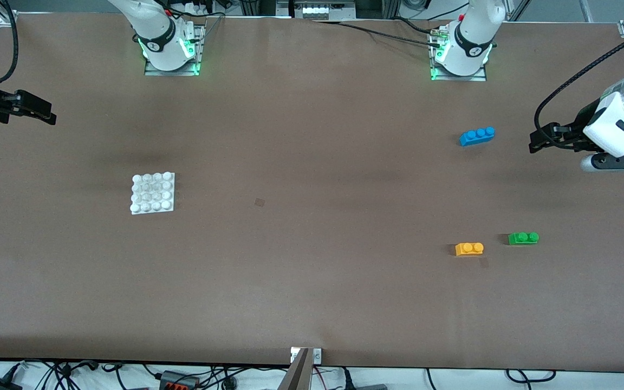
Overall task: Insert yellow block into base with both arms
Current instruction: 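Reach the right gripper toward the white studded base plate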
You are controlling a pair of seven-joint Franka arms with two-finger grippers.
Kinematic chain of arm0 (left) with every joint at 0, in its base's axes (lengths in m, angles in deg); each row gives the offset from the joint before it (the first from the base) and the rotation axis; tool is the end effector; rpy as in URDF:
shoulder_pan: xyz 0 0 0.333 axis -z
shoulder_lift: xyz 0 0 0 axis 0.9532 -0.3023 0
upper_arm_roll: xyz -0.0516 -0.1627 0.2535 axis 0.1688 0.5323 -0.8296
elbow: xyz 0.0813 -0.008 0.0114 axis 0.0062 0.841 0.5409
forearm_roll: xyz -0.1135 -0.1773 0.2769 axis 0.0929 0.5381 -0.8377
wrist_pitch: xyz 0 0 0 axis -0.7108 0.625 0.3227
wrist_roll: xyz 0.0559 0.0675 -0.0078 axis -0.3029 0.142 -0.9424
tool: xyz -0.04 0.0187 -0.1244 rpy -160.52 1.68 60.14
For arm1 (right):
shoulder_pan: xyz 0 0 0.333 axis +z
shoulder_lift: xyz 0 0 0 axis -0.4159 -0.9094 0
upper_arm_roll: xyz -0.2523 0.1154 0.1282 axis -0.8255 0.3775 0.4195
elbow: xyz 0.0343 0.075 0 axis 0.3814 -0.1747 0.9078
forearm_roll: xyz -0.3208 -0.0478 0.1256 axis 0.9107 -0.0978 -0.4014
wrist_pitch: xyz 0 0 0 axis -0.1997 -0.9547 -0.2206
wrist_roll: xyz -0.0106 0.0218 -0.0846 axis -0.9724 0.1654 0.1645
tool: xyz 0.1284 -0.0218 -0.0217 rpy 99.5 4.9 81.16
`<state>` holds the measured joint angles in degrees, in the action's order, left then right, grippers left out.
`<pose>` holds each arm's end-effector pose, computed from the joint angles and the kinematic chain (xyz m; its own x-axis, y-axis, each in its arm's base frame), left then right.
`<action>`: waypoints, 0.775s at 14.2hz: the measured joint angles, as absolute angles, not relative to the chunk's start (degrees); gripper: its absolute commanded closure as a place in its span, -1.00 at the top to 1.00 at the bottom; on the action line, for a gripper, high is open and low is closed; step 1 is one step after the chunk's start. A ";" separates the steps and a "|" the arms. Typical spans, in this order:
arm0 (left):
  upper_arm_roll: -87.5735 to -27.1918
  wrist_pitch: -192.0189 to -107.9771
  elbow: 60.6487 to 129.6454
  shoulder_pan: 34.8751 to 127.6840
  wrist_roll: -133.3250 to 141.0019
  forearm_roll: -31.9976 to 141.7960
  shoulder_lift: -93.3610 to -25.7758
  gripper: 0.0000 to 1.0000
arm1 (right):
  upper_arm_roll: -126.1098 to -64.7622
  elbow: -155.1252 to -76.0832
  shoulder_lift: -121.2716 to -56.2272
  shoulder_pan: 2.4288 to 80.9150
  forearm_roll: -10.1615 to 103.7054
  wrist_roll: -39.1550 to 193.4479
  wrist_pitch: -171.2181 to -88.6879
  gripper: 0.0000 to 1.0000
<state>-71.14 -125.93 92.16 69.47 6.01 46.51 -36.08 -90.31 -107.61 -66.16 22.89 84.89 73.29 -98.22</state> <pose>0.5141 -0.0148 0.5256 0.9936 0.0480 -0.1025 0.0488 -0.9988 0.0056 0.4960 -0.0203 0.5664 0.9898 -0.0164 -0.1414 -0.0140 -0.9997 0.0179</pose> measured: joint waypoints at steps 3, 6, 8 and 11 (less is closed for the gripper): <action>-71.14 -125.93 92.16 69.47 6.01 46.51 -36.08 1.00 | -90.38 -107.60 -66.21 22.89 84.89 73.29 -98.22 1.00; -71.14 -125.93 92.16 69.47 6.01 46.51 -36.08 1.00 | -90.38 -107.60 -66.21 22.89 84.89 73.29 -98.22 1.00; -71.14 -125.90 92.16 69.47 6.01 46.51 -36.09 1.00 | -90.38 -107.61 -66.23 22.89 84.89 73.29 -98.17 1.00; -71.14 -125.88 92.16 69.47 6.01 46.51 -36.14 1.00 | -90.36 -107.77 -67.43 22.96 84.89 73.32 -97.14 1.00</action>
